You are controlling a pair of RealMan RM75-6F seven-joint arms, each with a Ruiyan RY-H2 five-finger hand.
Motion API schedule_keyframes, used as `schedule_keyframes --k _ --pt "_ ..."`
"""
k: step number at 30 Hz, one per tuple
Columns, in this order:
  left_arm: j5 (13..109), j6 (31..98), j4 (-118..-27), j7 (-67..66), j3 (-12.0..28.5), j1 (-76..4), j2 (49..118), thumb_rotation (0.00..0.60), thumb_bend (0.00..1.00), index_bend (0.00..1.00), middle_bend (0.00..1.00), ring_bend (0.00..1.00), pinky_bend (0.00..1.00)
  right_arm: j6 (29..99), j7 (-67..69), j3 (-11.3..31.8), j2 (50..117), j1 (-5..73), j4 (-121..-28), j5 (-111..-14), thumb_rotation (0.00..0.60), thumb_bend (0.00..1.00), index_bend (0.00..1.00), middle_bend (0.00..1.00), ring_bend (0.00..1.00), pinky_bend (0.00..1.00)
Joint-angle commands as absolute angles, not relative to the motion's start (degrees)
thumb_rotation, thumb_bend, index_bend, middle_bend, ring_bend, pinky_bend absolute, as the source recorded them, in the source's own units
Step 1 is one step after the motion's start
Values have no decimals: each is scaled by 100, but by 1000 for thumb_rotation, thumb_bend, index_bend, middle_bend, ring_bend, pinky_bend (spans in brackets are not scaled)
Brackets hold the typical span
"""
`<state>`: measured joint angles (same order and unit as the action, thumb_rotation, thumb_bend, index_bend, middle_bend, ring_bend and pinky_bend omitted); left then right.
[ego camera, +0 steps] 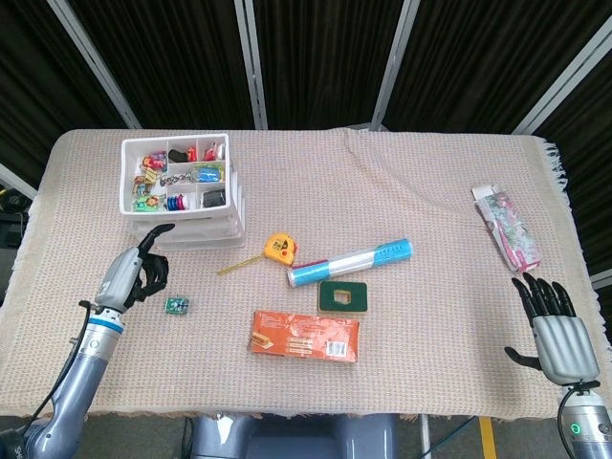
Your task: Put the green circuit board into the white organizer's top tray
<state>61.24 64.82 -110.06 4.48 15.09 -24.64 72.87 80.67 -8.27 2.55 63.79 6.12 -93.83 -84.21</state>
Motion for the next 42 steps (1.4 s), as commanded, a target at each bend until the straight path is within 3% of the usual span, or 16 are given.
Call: schedule_keyframes --k 1,4,5,8,11,25,30,42 --pt "6116 6488 -11010 444 1505 -2469 7286 600 1000 140 798 808 669 8067 -827 255 6379 612 -9383 -8421 600 0 42 0 0 0" --pt "6109 6496 -11013 443 1498 -2476 7285 600 1000 154 798 808 669 8067 -827 255 6379 612 -9383 -8421 600 0 42 0 0 0" --pt "5916 6411 -10581 -1031 1510 -2882 6810 600 1000 162 799 808 670 8047 -834 272 6414 641 -9357 -8420 600 0 42 0 0 0" --pt "4217 6468 -11070 -2612 1734 -3429 6658 600 1000 192 799 809 669 8049 -841 288 6464 653 -9304 -8412 600 0 42 0 0 0" --pt "3522 6751 -11240 -3105 1825 -3656 6719 600 1000 204 799 809 670 8062 -838 289 6475 652 -9292 -8421 600 0 42 0 0 0" --pt "2519 6832 -11071 -3329 1824 -3958 6811 600 1000 214 800 810 670 8069 -831 286 6479 651 -9286 -8428 600 0 42 0 0 0" --pt "2546 6809 -11095 -3254 1789 -3988 6806 600 1000 277 800 811 670 8066 -830 287 6480 651 -9282 -8421 600 0 42 0 0 0" --pt "2789 6811 -11467 -3084 1634 -3942 6615 600 1000 306 800 812 670 8068 -820 284 6477 651 -9282 -8425 600 0 42 0 0 0"
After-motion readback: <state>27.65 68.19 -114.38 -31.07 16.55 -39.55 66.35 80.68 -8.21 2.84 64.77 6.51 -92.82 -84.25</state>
